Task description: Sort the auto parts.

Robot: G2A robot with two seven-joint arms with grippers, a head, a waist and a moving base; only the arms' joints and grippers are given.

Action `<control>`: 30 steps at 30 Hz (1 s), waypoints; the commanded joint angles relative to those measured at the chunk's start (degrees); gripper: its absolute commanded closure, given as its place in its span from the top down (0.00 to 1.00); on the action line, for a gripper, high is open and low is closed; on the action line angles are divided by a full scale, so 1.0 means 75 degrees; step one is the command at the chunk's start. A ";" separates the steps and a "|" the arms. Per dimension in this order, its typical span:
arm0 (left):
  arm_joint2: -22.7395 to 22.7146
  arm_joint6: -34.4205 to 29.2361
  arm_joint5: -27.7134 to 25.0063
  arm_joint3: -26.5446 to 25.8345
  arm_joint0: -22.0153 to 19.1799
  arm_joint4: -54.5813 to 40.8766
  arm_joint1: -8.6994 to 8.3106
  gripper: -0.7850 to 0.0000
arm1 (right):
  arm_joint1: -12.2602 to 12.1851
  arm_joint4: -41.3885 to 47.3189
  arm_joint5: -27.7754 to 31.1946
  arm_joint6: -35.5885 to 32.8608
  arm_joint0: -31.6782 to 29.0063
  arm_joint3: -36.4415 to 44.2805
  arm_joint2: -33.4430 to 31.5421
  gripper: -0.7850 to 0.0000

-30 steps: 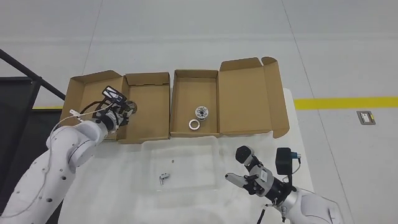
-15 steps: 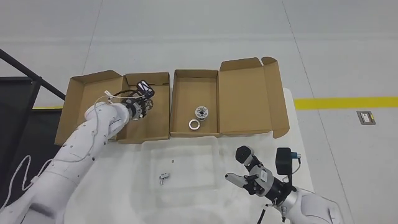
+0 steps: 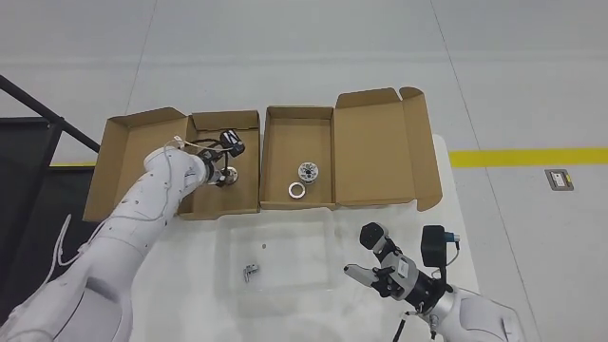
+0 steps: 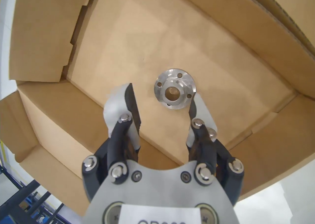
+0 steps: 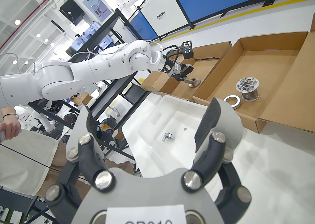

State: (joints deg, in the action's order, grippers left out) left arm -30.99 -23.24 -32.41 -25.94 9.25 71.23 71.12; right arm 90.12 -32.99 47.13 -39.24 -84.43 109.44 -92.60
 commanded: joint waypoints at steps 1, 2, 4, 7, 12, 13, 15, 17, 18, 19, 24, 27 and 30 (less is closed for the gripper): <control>-0.0018 0.0056 -0.0149 0.0116 -0.0109 0.0098 0.0024 1.00 | 0.0000 0.0000 0.0000 0.0000 0.0000 0.0000 0.0000 1.00; -0.0062 0.0104 -0.0319 0.0184 -0.0161 0.0070 0.0021 1.00 | 0.0000 0.0000 0.0000 0.0000 0.0000 0.0000 0.0000 1.00; -0.0122 0.0196 -0.0556 0.0239 -0.0309 0.0180 -0.0017 1.00 | 0.0000 0.0000 0.0000 0.0000 0.0000 0.0000 0.0000 1.00; -0.0270 0.0369 -0.1109 0.0232 -0.0479 0.0283 -0.0152 1.00 | 0.0000 0.0000 0.0000 0.0000 0.0000 0.0000 0.0000 1.00; -0.0573 0.0444 -0.1985 -0.0266 -0.0507 0.0545 -0.0533 1.00 | 0.0000 0.0000 0.0000 0.0000 0.0000 0.0000 0.0000 1.00; -0.0689 0.0464 -0.2213 -0.0461 -0.0474 0.0503 -0.0635 1.00 | 0.0000 0.0000 0.0000 0.0000 0.0000 0.0000 0.0000 1.00; -0.0931 0.0339 -0.2608 -0.0963 -0.0373 0.0519 -0.0871 1.00 | 0.0000 0.0000 0.0000 0.0000 0.0000 0.0000 0.0000 1.00; -0.1262 0.0148 -0.2982 -0.1669 -0.0138 0.0427 -0.1144 1.00 | 0.0000 0.0000 0.0000 0.0000 0.0000 0.0000 0.0000 1.00; -0.1459 -0.0021 -0.3195 -0.2129 0.0014 0.0374 -0.1298 1.00 | 0.0000 0.0000 0.0000 0.0000 0.0000 0.0000 0.0000 1.00; -0.1683 -0.0229 -0.3353 -0.2609 0.0219 0.0301 -0.1461 1.00 | 0.0000 0.0000 0.0000 0.0000 0.0000 0.0000 0.0000 1.00; -0.2816 -0.1929 -0.3411 -0.5789 0.1868 -0.0721 -0.2312 1.00 | 0.0000 0.0000 0.0000 0.0000 0.0000 0.0000 0.0000 1.00; -0.3446 -0.3106 -0.3378 -0.7537 0.2871 -0.1851 -0.2768 1.00 | 0.0000 0.0000 0.0000 0.0000 0.0000 0.0000 0.0000 1.00; -0.3590 -0.3338 -0.3147 -0.8888 0.3678 -0.2281 -0.3199 1.00 | 0.0000 0.0000 0.0000 0.0000 0.0000 0.0000 0.0000 1.00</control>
State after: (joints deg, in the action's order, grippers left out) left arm -57.93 -48.57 -56.65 -88.13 34.61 54.82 48.23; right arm 90.12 -32.99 47.13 -39.24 -84.43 109.44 -92.60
